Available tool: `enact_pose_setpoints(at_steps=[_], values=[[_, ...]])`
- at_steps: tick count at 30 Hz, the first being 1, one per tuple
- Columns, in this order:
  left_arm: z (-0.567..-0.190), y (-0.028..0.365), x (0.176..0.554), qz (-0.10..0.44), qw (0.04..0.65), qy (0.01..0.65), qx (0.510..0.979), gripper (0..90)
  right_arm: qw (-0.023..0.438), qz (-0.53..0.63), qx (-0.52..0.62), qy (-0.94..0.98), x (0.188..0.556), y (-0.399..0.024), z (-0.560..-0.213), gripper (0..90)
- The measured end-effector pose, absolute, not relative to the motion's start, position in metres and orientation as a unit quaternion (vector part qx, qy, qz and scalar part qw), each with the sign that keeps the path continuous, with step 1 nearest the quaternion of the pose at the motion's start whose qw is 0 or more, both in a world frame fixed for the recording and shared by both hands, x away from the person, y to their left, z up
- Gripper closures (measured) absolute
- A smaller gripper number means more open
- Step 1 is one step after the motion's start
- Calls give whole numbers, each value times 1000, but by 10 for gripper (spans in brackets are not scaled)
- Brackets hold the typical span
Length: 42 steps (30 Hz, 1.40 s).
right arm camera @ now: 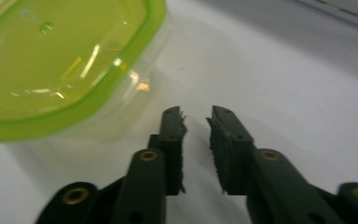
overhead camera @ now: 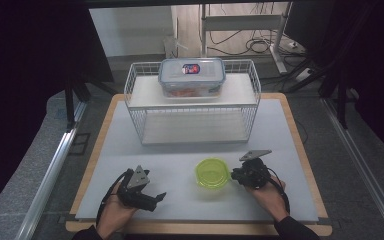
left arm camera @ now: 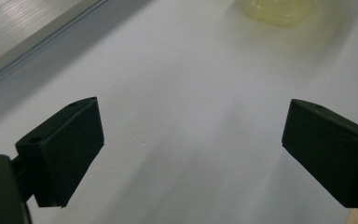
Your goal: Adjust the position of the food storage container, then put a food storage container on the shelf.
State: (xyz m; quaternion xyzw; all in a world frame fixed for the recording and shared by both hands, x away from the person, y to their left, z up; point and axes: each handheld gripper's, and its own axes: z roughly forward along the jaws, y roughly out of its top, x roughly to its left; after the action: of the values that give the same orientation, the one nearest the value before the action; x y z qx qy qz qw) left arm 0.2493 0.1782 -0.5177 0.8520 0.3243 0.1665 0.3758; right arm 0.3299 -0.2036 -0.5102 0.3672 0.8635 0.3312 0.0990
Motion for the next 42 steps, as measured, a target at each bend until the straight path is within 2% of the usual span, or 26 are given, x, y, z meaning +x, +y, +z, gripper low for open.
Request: enact_pose_setpoints(at_steps=[4,11,17,20,23,31,42], values=[[-519,178,249,165,375,324,853,55,128,326,358,866,327,-210,-508,547],[-519,175,249,166,372,319,856,55,129,341,370,854,328,-228,-504,288],[-520,175,250,165,371,318,857,55,121,359,382,843,326,-236,-500,153],[-520,175,250,165,371,318,857,55,107,363,396,837,326,-238,-498,121],[-519,175,249,168,372,318,856,55,100,354,414,833,324,-238,-496,128],[-519,175,249,172,370,318,856,55,91,364,408,832,318,-238,-484,315],[-518,175,249,177,368,317,856,55,70,417,422,802,314,-241,-471,406]])
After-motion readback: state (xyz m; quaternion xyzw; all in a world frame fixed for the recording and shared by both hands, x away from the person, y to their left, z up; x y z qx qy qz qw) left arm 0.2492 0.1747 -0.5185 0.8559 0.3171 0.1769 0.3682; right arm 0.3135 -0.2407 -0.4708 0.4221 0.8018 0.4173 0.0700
